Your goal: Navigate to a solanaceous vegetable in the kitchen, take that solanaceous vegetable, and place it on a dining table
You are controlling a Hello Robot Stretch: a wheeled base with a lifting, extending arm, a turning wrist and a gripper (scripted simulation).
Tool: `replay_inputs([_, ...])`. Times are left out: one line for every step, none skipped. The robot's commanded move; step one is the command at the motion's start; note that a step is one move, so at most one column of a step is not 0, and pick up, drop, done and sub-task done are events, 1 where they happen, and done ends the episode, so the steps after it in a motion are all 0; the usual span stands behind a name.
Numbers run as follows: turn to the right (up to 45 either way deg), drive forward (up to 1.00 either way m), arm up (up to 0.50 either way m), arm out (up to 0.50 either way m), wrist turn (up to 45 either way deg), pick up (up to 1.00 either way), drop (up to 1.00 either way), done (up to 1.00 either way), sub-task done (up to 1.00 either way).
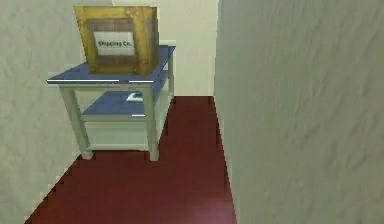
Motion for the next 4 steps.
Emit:
replay_inputs([0.0, 1.00, 0.00, 0.00, 0.0, 0.00, 0.00, 0.00, 0.00])
replay_inputs([0.0, 1.00, 0.00, 0.00, 0.0, 0.00, 0.00, 0.00, 0.00])
replay_inputs([6.0, 0.00, 0.00, 0.00, 0.0, 0.00, 0.00, 0.00, 0.00])
replay_inputs([0.0, 0.55, 0.00, 0.00, 0.0, 0.00, 0.00, 0.00, 0.00])
